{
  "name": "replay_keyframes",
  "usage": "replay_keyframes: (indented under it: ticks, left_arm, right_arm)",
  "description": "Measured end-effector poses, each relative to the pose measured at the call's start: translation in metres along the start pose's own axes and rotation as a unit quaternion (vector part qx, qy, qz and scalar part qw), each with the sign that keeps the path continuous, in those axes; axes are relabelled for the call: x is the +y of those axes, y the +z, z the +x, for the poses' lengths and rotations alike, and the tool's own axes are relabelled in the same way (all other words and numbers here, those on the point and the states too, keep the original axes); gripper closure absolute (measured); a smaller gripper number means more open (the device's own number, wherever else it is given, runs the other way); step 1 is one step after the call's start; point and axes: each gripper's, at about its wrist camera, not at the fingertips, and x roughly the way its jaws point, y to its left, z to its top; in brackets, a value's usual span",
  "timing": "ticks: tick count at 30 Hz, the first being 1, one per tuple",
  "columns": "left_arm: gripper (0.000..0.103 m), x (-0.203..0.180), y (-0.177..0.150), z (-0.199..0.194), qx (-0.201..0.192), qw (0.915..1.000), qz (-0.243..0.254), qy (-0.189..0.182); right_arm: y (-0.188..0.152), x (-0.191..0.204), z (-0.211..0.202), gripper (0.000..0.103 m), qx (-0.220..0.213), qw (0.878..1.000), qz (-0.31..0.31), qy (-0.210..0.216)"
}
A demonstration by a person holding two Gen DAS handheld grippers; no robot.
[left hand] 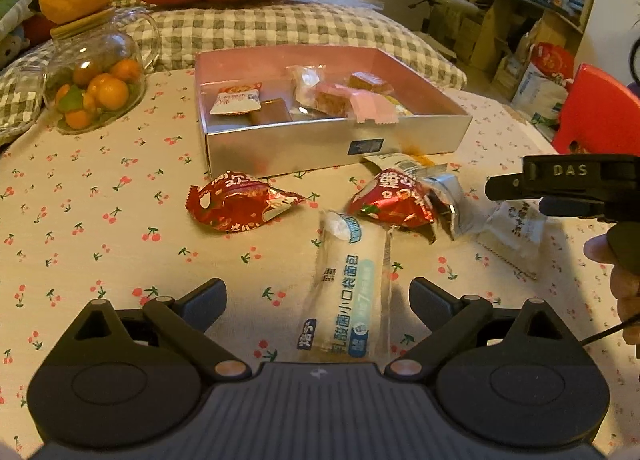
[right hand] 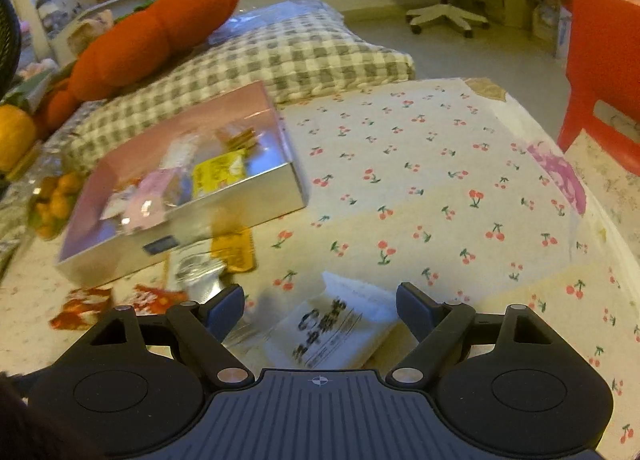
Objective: Organize snacks
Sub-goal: 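Lift both tools out of the box and move over the remaining snacks, then grasp the white-and-blue bread packet with the left tool while the right tool grasps the white square packet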
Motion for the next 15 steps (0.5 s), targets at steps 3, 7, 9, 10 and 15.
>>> replay_keyframes:
  ticks: [3, 7, 9, 10, 15]
  left_arm:
    - [0.007, 0.0, -0.002, 0.003, 0.002, 1.0, 0.003, 0.004]
    - [0.007, -0.003, -0.006, 0.004, -0.005, 0.9996, 0.026, 0.009]
    - [0.008, -0.004, -0.008, 0.003, -0.008, 0.9992, 0.038, 0.011]
    - [0.009, -0.004, -0.008, 0.003, -0.009, 0.999, 0.043, 0.011]
    - [0.012, -0.004, -0.012, 0.002, -0.015, 0.998, 0.061, 0.009]
  right_arm:
    - [-0.005, 0.003, 0.009, 0.018, 0.007, 0.999, -0.026, -0.019]
    - [-0.019, 0.012, 0.007, 0.018, -0.006, 0.995, -0.092, -0.027]
    - [-0.025, 0.013, 0.003, 0.018, -0.009, 0.993, -0.113, -0.02]
    - [-0.026, 0.011, 0.001, 0.018, -0.009, 0.993, -0.117, -0.015]
    - [-0.035, -0.001, -0.01, 0.018, -0.007, 0.992, -0.125, 0.008]
